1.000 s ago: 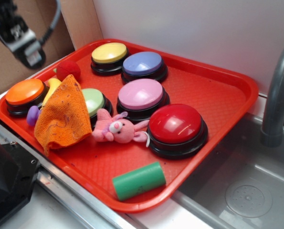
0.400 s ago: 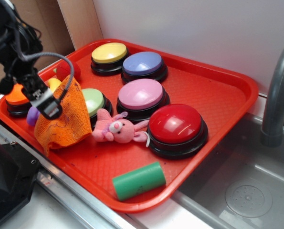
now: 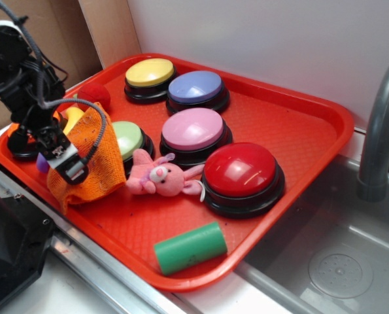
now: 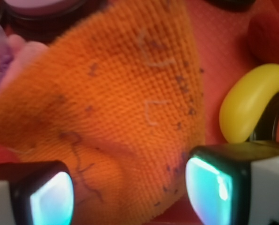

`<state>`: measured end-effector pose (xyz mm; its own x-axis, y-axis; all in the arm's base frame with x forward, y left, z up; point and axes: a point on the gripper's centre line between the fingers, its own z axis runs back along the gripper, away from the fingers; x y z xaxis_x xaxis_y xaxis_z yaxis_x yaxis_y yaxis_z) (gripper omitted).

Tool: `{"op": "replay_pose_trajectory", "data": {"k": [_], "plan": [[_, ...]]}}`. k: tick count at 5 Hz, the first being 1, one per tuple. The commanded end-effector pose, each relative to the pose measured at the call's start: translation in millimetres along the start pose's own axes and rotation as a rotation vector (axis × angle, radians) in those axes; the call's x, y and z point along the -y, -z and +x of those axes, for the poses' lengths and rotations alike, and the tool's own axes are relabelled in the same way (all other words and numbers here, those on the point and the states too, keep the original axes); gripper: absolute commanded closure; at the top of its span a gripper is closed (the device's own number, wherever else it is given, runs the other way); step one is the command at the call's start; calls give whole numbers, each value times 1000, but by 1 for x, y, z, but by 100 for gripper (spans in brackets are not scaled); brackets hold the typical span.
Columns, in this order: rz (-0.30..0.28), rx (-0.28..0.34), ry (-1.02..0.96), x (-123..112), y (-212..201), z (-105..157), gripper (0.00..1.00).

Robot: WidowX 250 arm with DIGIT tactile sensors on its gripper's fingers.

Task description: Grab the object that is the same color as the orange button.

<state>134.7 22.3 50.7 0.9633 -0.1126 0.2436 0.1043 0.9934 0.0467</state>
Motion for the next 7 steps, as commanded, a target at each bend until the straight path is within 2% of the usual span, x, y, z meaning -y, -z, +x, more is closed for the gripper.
{"op": "replay_pose_trajectory", "data": {"k": [1,2,3,5,6,7], "plan": [[22,-5,-32,-8,5,3,0],[24,-35,-33,-10,10,0,100],[16,-40,-39,-12,13,-2,100],[44,-61,-106,-16,18,-6,100],[63,-65,-167,-11,18,-3,100],[117,-118,-256,-4,-3,12,100]]}}
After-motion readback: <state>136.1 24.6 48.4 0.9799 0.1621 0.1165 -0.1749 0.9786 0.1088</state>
